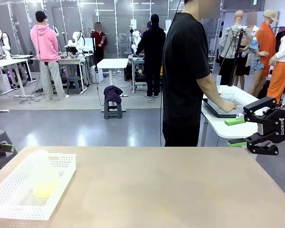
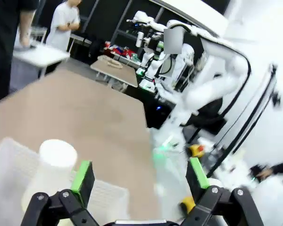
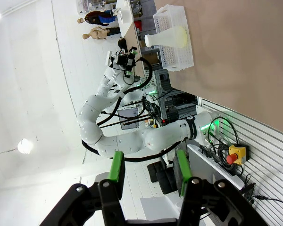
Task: Prepare the solutions needed for the experiment.
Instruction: When the human places the Big flask in the center of the table, pick up the Big flask and place it in the left Organizing basket.
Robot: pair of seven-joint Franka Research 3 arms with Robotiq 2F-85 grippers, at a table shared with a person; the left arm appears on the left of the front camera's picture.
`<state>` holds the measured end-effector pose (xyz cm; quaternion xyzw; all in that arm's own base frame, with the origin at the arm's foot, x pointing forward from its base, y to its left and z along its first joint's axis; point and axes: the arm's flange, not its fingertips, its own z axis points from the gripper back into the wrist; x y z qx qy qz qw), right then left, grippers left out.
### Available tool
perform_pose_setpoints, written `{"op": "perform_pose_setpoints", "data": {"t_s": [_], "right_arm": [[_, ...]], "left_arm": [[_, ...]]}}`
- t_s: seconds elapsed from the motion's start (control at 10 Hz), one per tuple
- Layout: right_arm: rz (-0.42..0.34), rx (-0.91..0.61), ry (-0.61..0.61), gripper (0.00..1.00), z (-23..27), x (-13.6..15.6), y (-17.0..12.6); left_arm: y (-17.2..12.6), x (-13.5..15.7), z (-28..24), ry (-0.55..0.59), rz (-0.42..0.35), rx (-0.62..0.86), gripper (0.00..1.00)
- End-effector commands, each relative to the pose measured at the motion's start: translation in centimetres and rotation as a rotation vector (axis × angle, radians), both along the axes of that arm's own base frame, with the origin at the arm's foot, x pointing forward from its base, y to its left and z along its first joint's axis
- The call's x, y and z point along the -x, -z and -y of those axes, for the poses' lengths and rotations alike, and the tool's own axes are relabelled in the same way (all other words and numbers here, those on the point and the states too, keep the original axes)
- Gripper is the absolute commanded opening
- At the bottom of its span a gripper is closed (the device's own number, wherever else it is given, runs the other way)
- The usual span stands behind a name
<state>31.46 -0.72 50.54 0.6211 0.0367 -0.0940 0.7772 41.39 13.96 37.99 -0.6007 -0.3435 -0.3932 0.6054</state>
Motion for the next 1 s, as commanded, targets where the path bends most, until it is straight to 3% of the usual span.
{"op": "perform_pose_setpoints", "data": {"t_s": [0.0, 0.2, 0.3, 0.4, 0.5, 0.9], "right_arm": [[0.012, -0.015, -0.003, 0.55, -0.1, -0.2, -0.1], [0.012, -0.015, -0.003, 0.55, -0.1, -0.2, -0.1], [0.012, -0.015, -0.003, 0.55, -0.1, -0.2, -0.1], [0.012, -0.015, -0.003, 0.55, -0.1, -0.2, -0.1], [0.012, -0.015, -0.003, 0.55, -0.1, -0.2, -0.1], [0.012, -0.015, -0.003, 0.55, -0.1, -0.2, -0.1]], "left_arm": [[-2.9, 0.5, -0.6, 0.016, -0.31, -0.035, 1.0], [-4.0, -0.1, -0.4, 0.044, -0.509, -0.099, 1.0], [-4.4, -0.7, -0.3, 0.057, -0.552, -0.102, 1.0], [-4.5, -1.3, -0.4, 0.055, -0.558, -0.112, 1.0], [-3.4, 0.1, -0.4, 0.004, -0.507, -0.08, 1.0], [-3.4, 0.1, -0.4, 0.004, -0.507, -0.08, 1.0]]}}
